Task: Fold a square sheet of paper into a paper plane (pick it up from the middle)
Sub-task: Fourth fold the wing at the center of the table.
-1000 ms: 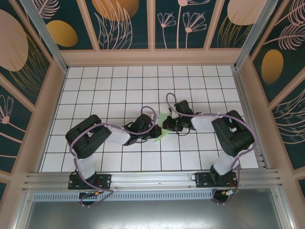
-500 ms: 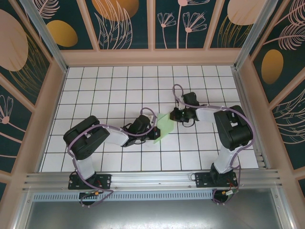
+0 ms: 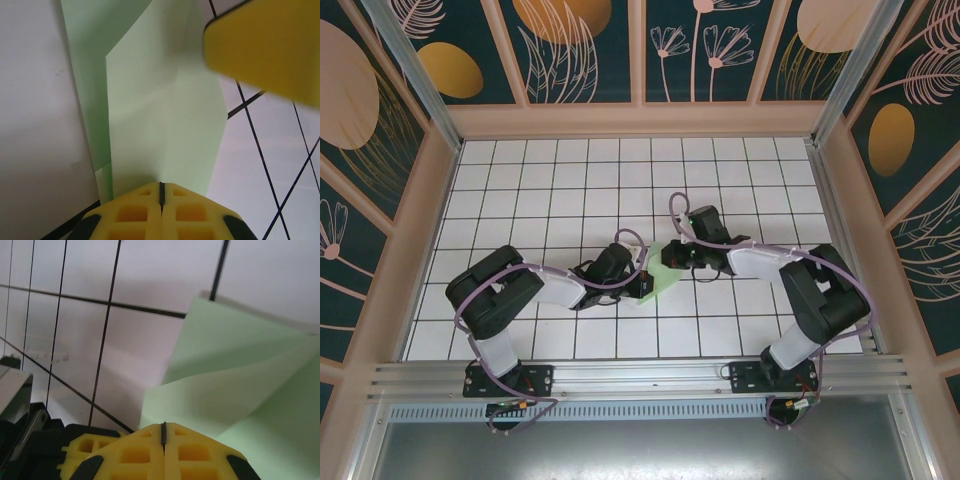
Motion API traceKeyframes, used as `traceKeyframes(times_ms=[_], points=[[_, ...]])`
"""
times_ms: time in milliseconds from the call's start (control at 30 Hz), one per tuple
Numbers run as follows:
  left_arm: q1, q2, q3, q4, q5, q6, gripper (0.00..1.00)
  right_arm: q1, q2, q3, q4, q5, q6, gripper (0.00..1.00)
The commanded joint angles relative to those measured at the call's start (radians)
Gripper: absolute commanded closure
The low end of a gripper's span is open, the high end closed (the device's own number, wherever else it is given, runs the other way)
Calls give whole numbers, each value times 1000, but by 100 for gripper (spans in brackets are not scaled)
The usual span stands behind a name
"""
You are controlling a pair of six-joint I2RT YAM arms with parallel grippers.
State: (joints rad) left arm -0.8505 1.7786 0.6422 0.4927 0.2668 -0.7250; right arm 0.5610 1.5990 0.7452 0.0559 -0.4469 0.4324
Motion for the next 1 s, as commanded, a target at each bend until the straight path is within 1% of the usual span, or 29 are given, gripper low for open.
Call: traceKeyframes(times_ms=[0,100,267,433,500,567,667,867,967], points=[[2,29,-40,-213,10,18,100,23,52,13,40,-19,28,100],[4,25,-44,-212,6,10,100,34,90,32,41,-45,34,100],[4,26,-45,-197,9,-3,100,41,135,30,42,-52,35,100],[5,29,-46,-203,15,-1,100,18,153,35,40,-16,21,100],[4,28,-51,-212,18,4,100,-9,161,42,41,-9,13,100],[4,26,-57,-218,23,9,100,-75,172,53,38,-6,11,100],[4,25,-65,-218,25,8,100,-139,190,70,43,-4,9,100],[4,27,-68,-209,29,9,100,-239,246,126,31,1,-6,100],[4,28,-62,-208,31,10,100,-284,217,139,26,-3,-13,100]])
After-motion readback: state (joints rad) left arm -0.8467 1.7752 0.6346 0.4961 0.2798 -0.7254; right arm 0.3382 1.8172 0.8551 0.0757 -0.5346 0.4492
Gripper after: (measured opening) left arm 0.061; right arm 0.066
